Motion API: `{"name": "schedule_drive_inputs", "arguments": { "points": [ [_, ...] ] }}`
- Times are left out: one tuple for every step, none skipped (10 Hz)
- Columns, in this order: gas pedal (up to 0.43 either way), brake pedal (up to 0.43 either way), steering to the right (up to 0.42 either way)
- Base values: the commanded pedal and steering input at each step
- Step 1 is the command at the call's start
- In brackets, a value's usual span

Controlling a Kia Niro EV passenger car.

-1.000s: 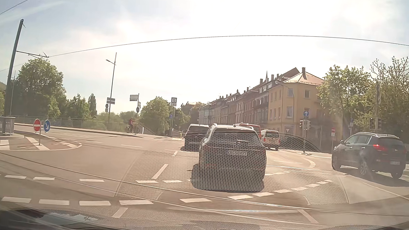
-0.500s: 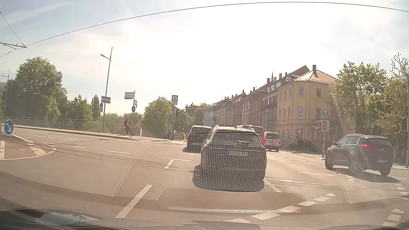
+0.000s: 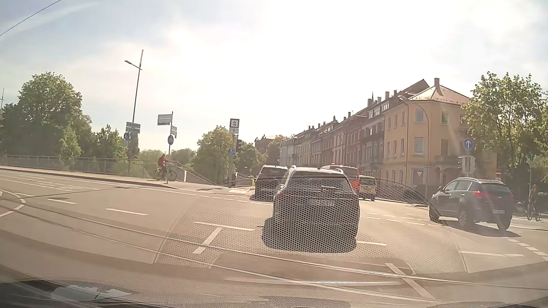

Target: Follow the waypoints while adhering to traffic rules and regulations

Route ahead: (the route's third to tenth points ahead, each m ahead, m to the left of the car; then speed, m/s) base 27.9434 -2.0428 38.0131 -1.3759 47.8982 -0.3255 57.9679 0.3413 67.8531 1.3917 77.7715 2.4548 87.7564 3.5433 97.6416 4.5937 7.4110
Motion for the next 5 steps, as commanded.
{"name": "schedule_drive_inputs", "arguments": {
  "points": [
    [0.087,0.0,-0.012],
    [0.087,0.0,-0.011],
    [0.079,0.0,-0.011],
    [0.079,0.0,-0.011],
    [0.059,0.0,-0.011]
  ]
}}
